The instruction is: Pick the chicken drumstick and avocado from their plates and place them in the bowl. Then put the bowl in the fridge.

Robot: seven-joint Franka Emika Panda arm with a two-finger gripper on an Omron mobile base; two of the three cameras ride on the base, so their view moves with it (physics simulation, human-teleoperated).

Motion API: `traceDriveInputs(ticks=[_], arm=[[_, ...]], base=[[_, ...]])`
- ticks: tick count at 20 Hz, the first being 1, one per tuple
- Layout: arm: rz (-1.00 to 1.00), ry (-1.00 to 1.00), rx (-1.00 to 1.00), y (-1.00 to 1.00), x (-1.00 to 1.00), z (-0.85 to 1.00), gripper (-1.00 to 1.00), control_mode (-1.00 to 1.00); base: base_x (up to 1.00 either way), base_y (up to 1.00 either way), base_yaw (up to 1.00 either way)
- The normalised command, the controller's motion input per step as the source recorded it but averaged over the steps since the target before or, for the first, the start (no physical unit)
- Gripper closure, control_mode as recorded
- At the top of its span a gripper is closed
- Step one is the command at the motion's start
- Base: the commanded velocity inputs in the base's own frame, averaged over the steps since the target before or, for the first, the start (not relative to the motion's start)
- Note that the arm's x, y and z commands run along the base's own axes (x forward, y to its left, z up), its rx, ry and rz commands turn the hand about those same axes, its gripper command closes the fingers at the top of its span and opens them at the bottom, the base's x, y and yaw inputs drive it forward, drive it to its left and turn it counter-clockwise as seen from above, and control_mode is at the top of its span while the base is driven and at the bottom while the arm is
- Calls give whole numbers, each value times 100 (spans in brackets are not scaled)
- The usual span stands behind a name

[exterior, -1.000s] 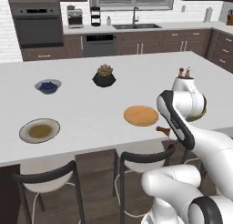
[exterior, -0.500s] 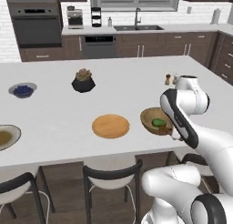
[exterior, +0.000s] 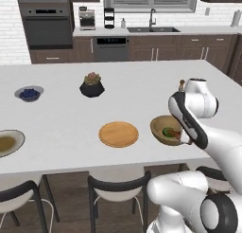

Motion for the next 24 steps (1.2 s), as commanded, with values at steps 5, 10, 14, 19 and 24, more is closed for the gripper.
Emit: traceDriveInputs(ticks=[5, 10, 14, 19, 24], arm=[[13, 10, 16, -79, 100, 0, 100, -100], [11, 18, 10, -28, 100, 0, 100, -100], [13, 13, 7, -7, 100, -36, 100, -100], [9, 3, 4, -6, 80, -57, 100, -100], [9, 0, 0, -18, 13, -53, 100, -100]], base=[[0, 0, 0], [0, 0, 0], [0, 0, 0], [0, 0, 0], [0, 0, 0]])
